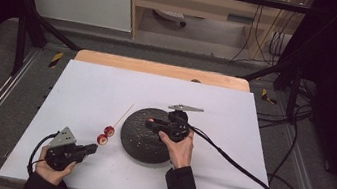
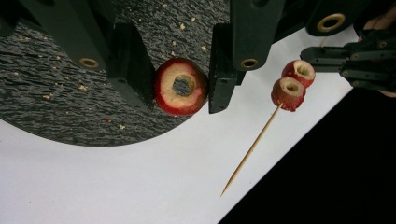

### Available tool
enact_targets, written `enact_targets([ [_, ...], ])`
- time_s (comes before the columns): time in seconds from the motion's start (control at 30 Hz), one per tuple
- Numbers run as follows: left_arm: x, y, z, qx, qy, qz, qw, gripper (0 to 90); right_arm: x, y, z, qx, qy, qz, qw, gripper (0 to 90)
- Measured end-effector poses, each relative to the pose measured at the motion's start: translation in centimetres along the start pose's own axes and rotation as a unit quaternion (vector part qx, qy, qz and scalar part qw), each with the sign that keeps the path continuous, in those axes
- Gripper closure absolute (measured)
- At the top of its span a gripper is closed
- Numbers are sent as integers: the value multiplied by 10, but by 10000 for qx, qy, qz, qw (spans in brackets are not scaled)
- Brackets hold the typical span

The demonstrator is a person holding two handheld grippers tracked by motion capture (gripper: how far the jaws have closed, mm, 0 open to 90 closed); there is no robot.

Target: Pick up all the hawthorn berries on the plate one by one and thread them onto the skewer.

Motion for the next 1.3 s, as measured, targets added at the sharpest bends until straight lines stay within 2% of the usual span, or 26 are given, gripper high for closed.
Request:
enact_targets([
  [0.2, -1, -3, 1, 9, -38, 5, 10000, 882, 0, -1, -2, -53, -429, 247, 9988, 632],
  [0.4, -3, -6, 3, 8, -70, -17, 10000, 881, -4, -3, -3, -92, -872, 528, 9947, 632],
  [0.57, -3, -9, 5, 8, -92, -14, 10000, 881, -4, -5, -3, -101, -1116, 603, 9919, 632],
  [0.77, -4, -13, 8, 37, -116, -17, 9999, 881, -10, -5, -4, -144, -1469, 748, 9862, 632],
  [0.9, -5, -16, 9, 47, -148, -18, 9999, 882, -19, -4, -6, -189, -1756, 842, 9807, 632],
  [1.3, -8, -26, 14, 114, -207, -34, 9997, 882, -38, -6, -10, -182, -2283, 992, 9683, 632],
])
Point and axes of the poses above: each handheld gripper's, and its own axes: z roughly forward along the jaws, x roughly out of its underside, y roughly to its left, the point moved 10 cm from there along z, roughly forward along the jaws, and after that the axes turned 13 degrees about -y, right-handed, at the moved point
